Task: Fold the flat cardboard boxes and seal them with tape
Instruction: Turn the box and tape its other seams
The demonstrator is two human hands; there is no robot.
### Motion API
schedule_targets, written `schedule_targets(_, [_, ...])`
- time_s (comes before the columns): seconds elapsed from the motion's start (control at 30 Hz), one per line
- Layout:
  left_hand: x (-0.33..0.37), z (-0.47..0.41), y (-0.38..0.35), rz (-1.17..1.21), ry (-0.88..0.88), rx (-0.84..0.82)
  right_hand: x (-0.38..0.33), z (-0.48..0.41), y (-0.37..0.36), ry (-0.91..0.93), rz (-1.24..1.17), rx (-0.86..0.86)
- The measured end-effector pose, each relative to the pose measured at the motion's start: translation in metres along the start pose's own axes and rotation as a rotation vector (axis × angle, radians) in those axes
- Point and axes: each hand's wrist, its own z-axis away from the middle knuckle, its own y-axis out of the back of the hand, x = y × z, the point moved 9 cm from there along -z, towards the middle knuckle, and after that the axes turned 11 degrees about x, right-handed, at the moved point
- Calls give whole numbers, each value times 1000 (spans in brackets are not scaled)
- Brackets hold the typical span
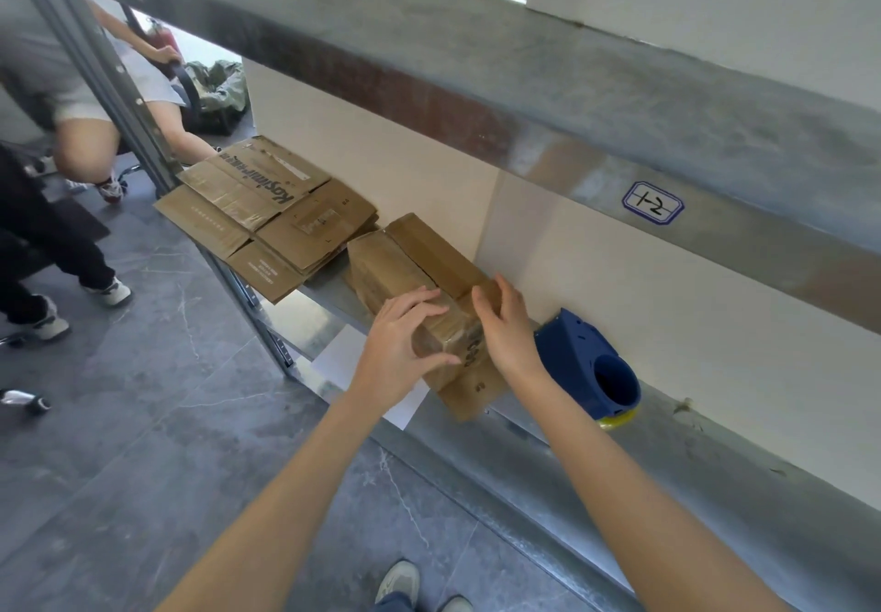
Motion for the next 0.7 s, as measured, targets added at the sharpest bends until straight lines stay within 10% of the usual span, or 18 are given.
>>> schedule_targets(0.5, [-33,-45,49,-127,-37,72,-2,-25,3,194,385,-18])
schedule_targets(0.7, [-79,-100,39,-119,54,-156,-7,-18,10,181,339,99])
